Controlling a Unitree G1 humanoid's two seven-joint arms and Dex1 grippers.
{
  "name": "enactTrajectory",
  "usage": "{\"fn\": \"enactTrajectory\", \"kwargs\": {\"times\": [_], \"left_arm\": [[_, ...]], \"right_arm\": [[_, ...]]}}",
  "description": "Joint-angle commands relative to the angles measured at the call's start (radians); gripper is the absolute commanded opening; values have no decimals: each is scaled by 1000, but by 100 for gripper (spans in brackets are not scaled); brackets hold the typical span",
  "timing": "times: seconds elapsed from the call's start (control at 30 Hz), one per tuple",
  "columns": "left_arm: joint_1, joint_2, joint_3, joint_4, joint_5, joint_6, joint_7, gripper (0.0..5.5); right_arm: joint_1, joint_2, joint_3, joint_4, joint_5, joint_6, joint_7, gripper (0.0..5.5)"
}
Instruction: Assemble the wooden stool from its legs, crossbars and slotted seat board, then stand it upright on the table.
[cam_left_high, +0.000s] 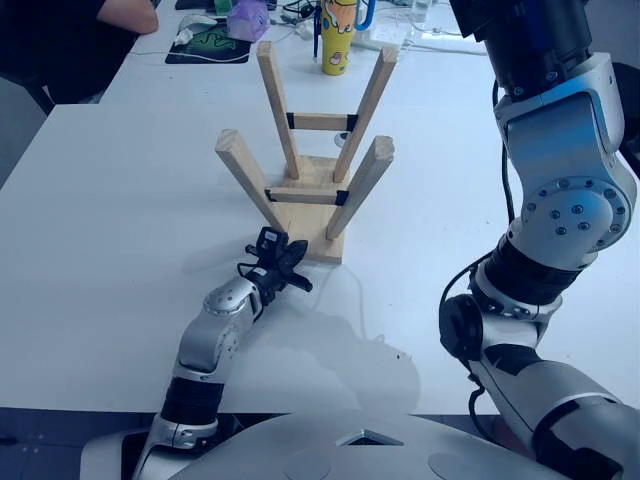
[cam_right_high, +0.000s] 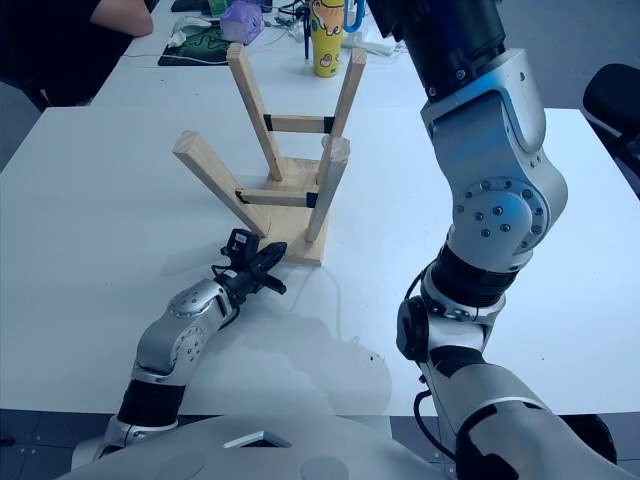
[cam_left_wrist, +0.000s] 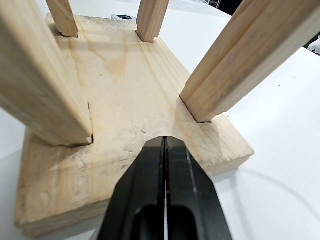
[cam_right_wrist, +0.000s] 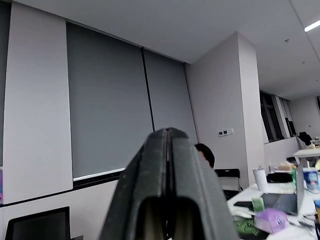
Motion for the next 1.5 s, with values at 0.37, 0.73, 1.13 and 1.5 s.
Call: {"fn": "enactTrajectory", "kwargs": {"times": [0.37,0.73,1.13,1.5], "left_arm": [[1,49,17,92,18,68,0,0],[-12,55,25,81,22,53,2,0],[-127,145,38,25,46,-206,-118,0],[-50,395,38,23,2,-223,-426,0]], "right_arm": [[160,-35,95,27,43,-14,-1,2],[292,-180,-23,190,101,-9,-78,2],[455,-259,275,480,-319,-254,364,2],[417,-200,344,483,-415,-339,492,2]]}}
